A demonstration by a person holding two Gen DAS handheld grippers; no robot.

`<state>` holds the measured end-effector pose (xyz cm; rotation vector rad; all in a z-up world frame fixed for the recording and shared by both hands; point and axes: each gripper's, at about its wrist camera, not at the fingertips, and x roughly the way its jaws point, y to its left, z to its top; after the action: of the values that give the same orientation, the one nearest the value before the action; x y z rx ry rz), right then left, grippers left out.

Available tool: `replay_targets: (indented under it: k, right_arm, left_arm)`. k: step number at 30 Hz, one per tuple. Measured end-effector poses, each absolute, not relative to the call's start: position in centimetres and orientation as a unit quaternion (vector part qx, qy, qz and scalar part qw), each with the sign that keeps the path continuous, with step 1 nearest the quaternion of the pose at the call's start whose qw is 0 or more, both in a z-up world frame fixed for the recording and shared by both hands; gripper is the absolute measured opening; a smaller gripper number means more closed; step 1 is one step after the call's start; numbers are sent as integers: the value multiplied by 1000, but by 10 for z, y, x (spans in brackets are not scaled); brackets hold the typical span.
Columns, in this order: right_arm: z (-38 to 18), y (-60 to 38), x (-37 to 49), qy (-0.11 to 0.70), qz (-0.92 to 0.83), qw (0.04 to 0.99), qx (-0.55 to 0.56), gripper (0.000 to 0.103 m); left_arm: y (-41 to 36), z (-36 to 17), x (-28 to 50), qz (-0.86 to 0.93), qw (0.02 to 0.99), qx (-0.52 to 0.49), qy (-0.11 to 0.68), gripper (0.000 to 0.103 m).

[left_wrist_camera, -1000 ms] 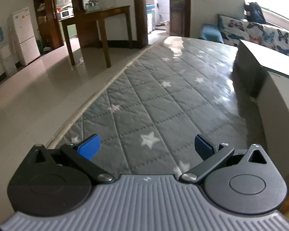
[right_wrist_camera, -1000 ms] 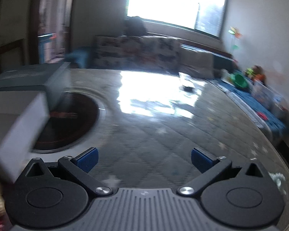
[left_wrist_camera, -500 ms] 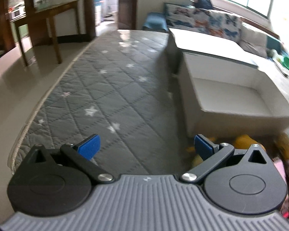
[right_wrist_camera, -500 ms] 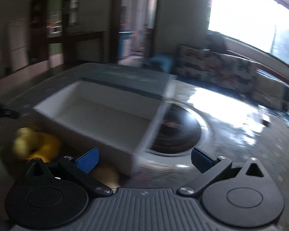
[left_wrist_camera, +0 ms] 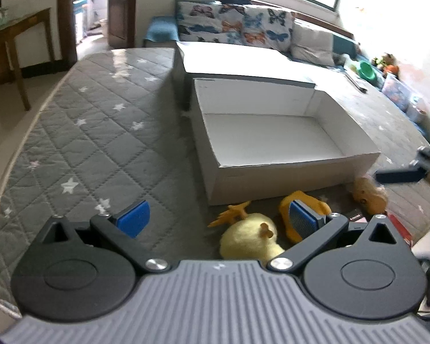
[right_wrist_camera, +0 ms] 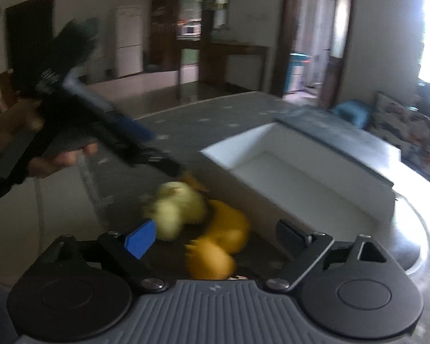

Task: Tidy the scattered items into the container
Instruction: 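Close the left tool on the yellow plush chick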

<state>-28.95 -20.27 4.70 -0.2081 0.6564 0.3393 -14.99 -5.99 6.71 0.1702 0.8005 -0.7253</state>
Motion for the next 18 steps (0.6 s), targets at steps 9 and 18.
replay_targets:
  k: [9, 18]
  right_arm:
    - [27, -163, -276, 337, 198, 914, -108, 79]
    - [6, -141, -259, 360, 199, 906, -100, 62]
  left_arm:
    - [-64, 57, -141, -380, 829, 95, 398, 68]
    - [-72, 51, -137, -421, 806, 96, 405, 56]
